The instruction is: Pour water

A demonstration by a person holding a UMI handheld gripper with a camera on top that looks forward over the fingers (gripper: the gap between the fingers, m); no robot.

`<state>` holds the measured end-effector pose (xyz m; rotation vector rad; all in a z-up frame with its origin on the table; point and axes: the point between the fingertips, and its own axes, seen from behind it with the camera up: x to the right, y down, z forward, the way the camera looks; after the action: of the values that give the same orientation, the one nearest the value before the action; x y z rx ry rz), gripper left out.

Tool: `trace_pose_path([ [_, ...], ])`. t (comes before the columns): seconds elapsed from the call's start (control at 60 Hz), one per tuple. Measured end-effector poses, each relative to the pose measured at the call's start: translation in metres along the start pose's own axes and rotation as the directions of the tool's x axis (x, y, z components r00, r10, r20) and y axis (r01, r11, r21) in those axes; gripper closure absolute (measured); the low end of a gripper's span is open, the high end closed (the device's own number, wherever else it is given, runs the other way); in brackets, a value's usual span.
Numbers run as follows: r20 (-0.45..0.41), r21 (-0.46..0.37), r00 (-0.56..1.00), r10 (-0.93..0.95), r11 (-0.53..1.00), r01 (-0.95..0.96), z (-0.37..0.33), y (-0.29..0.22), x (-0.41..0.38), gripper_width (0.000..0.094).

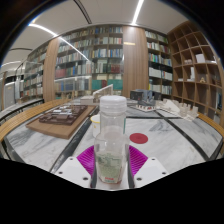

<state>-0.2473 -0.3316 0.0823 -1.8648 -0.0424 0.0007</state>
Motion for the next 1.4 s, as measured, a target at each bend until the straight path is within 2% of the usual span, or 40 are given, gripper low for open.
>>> trace_pose_path([
  [0.083,-0.016,0.019,1.0,-0.007,1.0,0.007,-0.001,-0.014,0.019,0.0511],
  [0.183,-0.075,0.047,0.997,-0.013,0.999,0.017,0.003,-0.039,0.062,0.0511],
  [0.283,-0.195,0.067,0.975,-0.107,0.99,0.122,0.025,-0.069,0.124,0.051],
  [0.433,-0.38,0.032,0.87,-0.315,0.935,0.353,0.067,-0.128,0.209,0.0511],
  [0.533,-0.458,-0.002,0.721,-0.519,0.812,0.583,0.096,-0.182,0.227,0.0511],
  [0.633,-0.512,-0.032,0.469,-0.72,0.562,0.827,0.123,-0.237,0.213,0.0511],
  [0.717,-0.527,-0.061,0.229,-0.818,0.305,0.95,0.144,-0.266,0.178,0.0512],
  [0.8,-0.532,-0.093,-0.028,-0.846,0.025,0.995,0.159,-0.276,0.134,0.0513],
  [0.917,-0.501,-0.124,-0.317,-0.805,-0.296,0.947,0.182,-0.255,0.082,0.0514],
  [1.05,-0.475,-0.152,-0.538,-0.696,-0.537,0.83,0.198,-0.224,0.045,0.0514],
  [1.15,-0.458,-0.154,-0.615,-0.642,-0.624,0.766,0.205,-0.203,0.029,0.0514],
  [1.233,-0.452,-0.14,-0.62,-0.642,-0.635,0.76,0.208,-0.196,0.026,0.0514],
  [1.317,-0.472,-0.112,-0.558,-0.683,-0.581,0.806,0.201,-0.205,0.025,0.0513],
  [1.4,-0.502,-0.037,-0.402,-0.766,-0.445,0.895,0.187,-0.229,0.026,0.0511],
])
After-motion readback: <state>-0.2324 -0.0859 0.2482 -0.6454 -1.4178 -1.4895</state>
